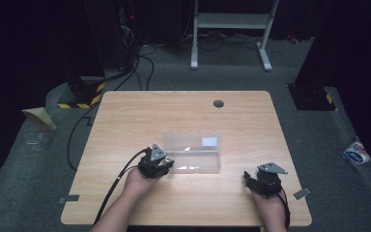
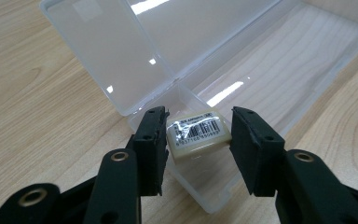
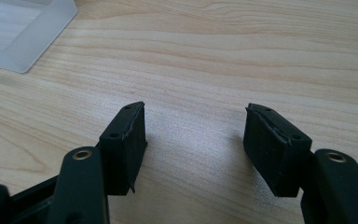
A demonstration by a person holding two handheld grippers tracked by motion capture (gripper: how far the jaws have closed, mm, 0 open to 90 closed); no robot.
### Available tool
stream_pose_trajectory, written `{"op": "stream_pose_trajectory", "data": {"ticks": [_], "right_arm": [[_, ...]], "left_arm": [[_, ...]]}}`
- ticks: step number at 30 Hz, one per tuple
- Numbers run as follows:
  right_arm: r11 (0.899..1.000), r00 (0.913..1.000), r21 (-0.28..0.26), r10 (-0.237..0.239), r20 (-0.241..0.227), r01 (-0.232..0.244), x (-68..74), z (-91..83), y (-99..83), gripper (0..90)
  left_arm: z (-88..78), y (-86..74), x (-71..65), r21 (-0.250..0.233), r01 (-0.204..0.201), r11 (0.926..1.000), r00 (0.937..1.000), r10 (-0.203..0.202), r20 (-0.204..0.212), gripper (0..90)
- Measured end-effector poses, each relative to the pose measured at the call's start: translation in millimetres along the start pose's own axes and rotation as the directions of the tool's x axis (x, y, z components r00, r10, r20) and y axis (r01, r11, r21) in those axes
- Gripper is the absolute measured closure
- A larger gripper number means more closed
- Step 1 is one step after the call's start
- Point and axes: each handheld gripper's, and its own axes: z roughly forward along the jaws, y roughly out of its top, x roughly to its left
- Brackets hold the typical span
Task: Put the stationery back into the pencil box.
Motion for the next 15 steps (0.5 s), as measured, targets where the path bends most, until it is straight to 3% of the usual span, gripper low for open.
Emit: {"op": "stream_pose_trajectory", "data": {"ticks": [4,15], "right_arm": [[1.0,1.0,0.0,0.0,0.0,0.0,0.0,0.0,0.0,38.7],[1.0,1.0,0.0,0.0,0.0,0.0,0.0,0.0,0.0,38.7]], "left_arm": [[-1.2,0.7,1.4,-0.016,0.029,0.9995,0.9996,-0.029,0.003,49.6],[-8.6,2.7,7.3,-0.05,0.096,0.9941,0.9953,-0.096,0.008,48.8]]}}
